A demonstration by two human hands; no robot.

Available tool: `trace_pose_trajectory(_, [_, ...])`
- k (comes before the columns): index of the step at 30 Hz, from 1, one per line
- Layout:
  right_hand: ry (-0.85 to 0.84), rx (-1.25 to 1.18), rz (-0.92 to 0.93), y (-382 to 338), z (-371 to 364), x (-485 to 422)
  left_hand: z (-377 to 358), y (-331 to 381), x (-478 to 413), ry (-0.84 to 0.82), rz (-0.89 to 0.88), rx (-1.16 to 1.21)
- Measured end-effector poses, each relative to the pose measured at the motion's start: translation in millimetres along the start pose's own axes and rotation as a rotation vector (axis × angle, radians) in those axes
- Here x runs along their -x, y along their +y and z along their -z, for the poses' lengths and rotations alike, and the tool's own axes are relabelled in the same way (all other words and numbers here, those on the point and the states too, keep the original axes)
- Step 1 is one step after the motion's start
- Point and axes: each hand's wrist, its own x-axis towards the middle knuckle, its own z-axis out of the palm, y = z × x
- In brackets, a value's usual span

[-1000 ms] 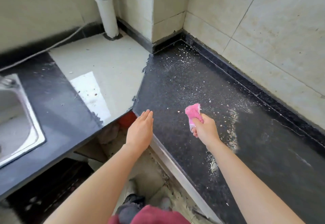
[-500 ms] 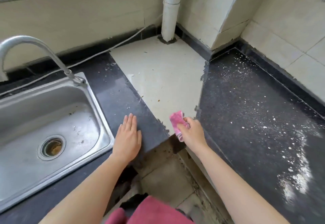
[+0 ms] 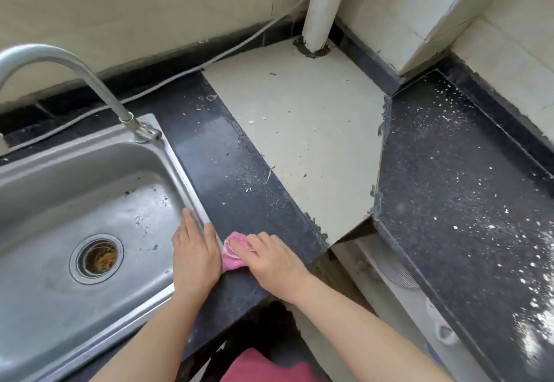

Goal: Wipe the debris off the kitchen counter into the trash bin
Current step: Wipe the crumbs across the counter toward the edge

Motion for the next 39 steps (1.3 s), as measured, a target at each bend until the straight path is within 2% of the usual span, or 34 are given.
trace_pose_trajectory(1, [0.012, 0.018, 0.007, 14.3, -2.1, -4.0, 1.7, 2.6, -1.7, 0.07, 0.039, 0.044])
trace_pose_trajectory(3, [0.054, 0.013, -0.106, 48.9, 2.3, -15.5, 2.3, 7.5, -1.3, 0.124, 0.062, 0.093])
trace_pose_trajectory(5, [0.068, 0.005, -0.265, 86.3, 6.2, -31.0, 0.1, 6.9, -1.2, 0.125, 0.038, 0.098])
trace_pose_trajectory(7, [0.011, 0.039, -0.423, 119.8, 13.0, -41.9, 0.9, 7.0, -0.9, 0.121, 0.062, 0.108])
trace_pose_trajectory(11, [-0.005, -0.011, -0.837, 178.3, 40.9, -52.2, 0.6, 7.6, -2.4, 0.113, 0.088, 0.098])
trace_pose_trajectory(13, [0.072, -0.091, -0.887, 181.3, 54.7, -51.6, 1.4, 7.9, -3.0, 0.106, 0.098, 0.094])
trace_pose_trajectory(16, [0.186, -0.281, -0.748, 135.1, 59.4, -43.0, 1.9, 8.5, -2.8, 0.1, 0.112, 0.084])
trace_pose_trajectory(19, [0.082, -0.405, -0.492, 60.8, 45.8, -20.2, 2.3, 9.2, -2.1, 0.088, 0.128, 0.093])
trace_pose_trajectory(23, [-0.135, -0.281, -0.132, 7.6, 25.6, 3.7, 2.6, 10.6, -2.1, 0.086, 0.137, 0.099])
trace_pose_trajectory(25, [-0.146, -0.138, -0.03, 22.6, 18.0, 9.7, 1.7, 9.8, -2.4, 0.09, 0.136, 0.099])
trace_pose_trajectory(26, [-0.112, -0.099, -0.047, 38.7, 14.5, 11.2, 1.2, 9.8, -2.2, 0.091, 0.133, 0.095])
trace_pose_trajectory(29, [-0.041, -0.048, -0.269, 97.2, 17.0, 8.5, 0.6, 9.6, -2.6, 0.092, 0.129, 0.085])
trace_pose_trajectory(35, [-0.165, 0.096, -0.879, 183.9, 53.0, -5.2, 0.5, 9.8, -1.8, 0.095, 0.123, 0.09])
trace_pose_trajectory(37, [-0.136, 0.099, -0.972, 190.0, 64.7, -6.8, 1.1, 9.9, -1.3, 0.096, 0.125, 0.086])
trace_pose_trajectory(39, [-0.013, 0.008, -0.963, 172.0, 70.0, -5.0, 1.0, 10.2, -1.3, 0.099, 0.127, 0.084])
